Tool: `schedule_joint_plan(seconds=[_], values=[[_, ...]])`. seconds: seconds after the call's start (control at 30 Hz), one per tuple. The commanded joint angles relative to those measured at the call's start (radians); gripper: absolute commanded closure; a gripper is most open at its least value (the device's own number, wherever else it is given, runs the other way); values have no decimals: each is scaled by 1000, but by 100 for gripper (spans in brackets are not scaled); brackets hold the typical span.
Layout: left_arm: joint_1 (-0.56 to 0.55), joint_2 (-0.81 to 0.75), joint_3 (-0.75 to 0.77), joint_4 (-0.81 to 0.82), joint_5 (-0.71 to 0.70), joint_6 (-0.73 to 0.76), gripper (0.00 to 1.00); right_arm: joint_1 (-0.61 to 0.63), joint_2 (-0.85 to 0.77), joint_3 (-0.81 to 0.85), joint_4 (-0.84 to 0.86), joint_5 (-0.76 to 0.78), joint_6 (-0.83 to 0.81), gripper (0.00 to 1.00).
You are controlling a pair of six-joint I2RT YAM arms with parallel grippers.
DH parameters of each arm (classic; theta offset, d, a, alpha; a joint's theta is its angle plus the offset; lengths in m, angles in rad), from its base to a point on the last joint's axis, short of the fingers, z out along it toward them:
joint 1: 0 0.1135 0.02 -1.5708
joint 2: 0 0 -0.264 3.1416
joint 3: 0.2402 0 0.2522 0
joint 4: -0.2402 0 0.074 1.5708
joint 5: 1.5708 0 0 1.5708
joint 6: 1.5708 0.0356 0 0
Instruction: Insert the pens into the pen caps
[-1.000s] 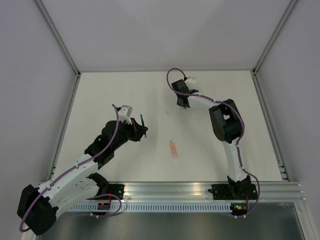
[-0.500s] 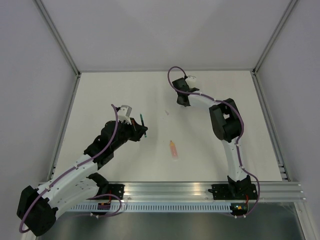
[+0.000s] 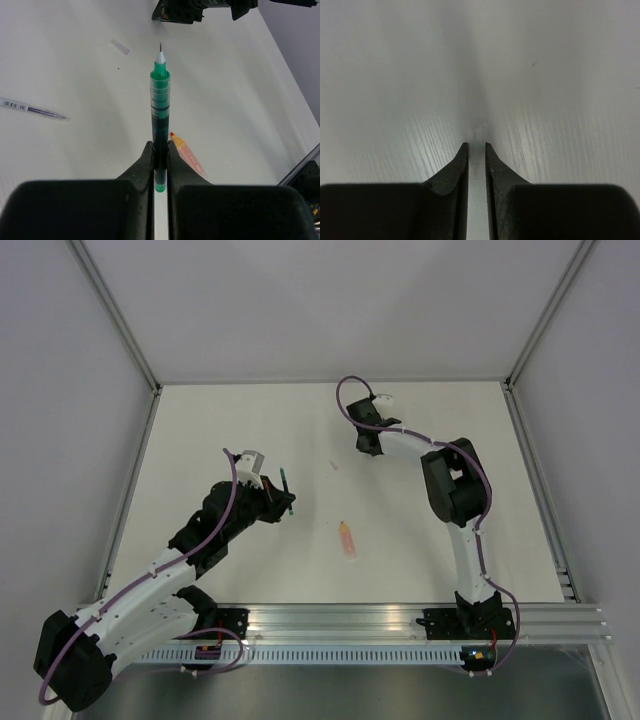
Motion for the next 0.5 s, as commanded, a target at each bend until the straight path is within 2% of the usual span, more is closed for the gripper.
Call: schedule_joint_plan(seconds=[0.0,0.23,0.47], values=[[-2,9,-6,38,-14,-15,98,-7,-73,-102,-58,-42,-43,100],[-3,13,-15,57,-2,-24,98,-3,-290,-389,55,-107,-88,100],[-3,24,-35,153,160,-18,98,2,-477,-578,126,-147,-123,100]])
